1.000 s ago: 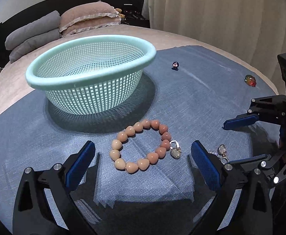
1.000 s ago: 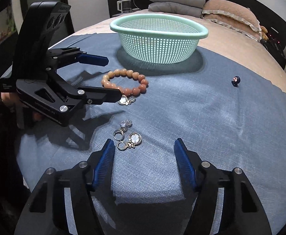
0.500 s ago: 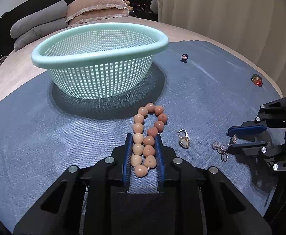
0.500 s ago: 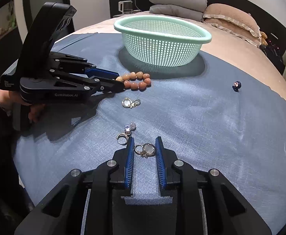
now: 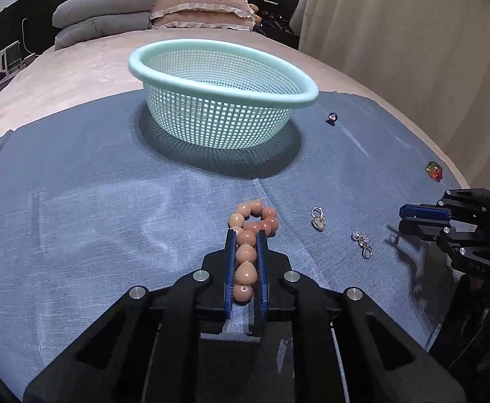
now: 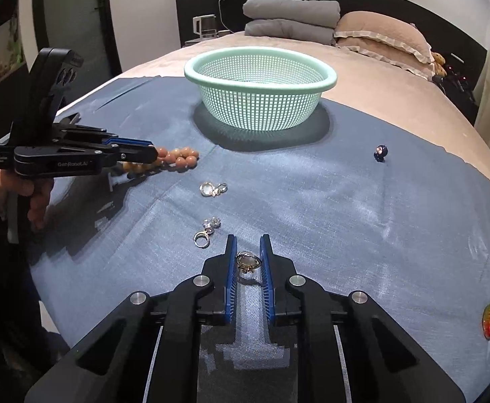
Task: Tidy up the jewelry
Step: 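Carry the bracelet into the green basket and open the left tool, then move both tools back toward the silver charm earrings on the cloth, then grasp a silver charm earring with the left tool while the right tool grasps another, then carry both charm earrings into the green basket and open both tools, then withdraw both tools from the basket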
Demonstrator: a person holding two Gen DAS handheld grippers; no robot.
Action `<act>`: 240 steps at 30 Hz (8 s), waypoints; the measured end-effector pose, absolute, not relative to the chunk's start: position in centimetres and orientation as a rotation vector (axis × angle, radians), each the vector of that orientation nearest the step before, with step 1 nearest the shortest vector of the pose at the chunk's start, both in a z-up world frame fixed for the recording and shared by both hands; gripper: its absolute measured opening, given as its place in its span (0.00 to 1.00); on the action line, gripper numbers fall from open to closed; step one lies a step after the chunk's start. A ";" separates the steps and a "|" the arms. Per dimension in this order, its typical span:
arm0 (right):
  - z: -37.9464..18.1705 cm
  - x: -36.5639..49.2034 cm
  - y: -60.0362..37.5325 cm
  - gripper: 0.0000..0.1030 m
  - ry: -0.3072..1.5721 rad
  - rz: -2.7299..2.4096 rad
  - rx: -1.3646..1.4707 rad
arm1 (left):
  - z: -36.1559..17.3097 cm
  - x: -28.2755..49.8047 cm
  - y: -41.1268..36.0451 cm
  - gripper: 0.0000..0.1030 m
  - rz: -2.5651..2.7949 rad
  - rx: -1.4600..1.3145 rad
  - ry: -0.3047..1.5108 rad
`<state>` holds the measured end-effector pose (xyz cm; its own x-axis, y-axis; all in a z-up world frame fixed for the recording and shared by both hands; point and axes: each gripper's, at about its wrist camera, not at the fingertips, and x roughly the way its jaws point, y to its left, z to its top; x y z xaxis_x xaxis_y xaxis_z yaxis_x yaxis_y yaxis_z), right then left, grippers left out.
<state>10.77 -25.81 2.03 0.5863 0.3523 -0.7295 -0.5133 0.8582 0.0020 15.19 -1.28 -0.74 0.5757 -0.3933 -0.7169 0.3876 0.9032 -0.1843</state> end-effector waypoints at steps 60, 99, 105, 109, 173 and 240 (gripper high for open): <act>5.6 34.0 -19.5 0.14 0.830 0.612 -0.092 | 5.6 33.5 -2.1 0.12 -0.440 0.082 0.833; 6.1 15.2 -24.0 0.87 0.753 0.514 -0.264 | 5.7 18.3 -0.8 0.95 -0.416 0.076 0.744; 2.5 13.3 -22.6 0.86 0.841 0.604 -0.308 | 2.0 17.0 -3.4 0.82 -0.485 0.099 0.784; 1.0 12.7 -22.4 0.83 0.876 0.643 -0.299 | 0.4 16.4 -6.0 0.71 -0.547 0.211 0.794; 11.9 23.1 -19.5 0.02 0.600 0.620 -0.359 | 9.8 25.1 -2.1 0.13 -0.581 -0.021 0.778; 6.0 18.3 -26.1 0.32 0.789 0.358 0.086 | 3.8 18.5 -0.6 0.47 -0.404 -0.101 0.898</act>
<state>18.32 -26.08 6.02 0.6479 0.3464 -0.6785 -0.2829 0.9363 0.2079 18.55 -0.59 3.79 0.5536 -0.3830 -0.7395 0.2995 0.9201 -0.2523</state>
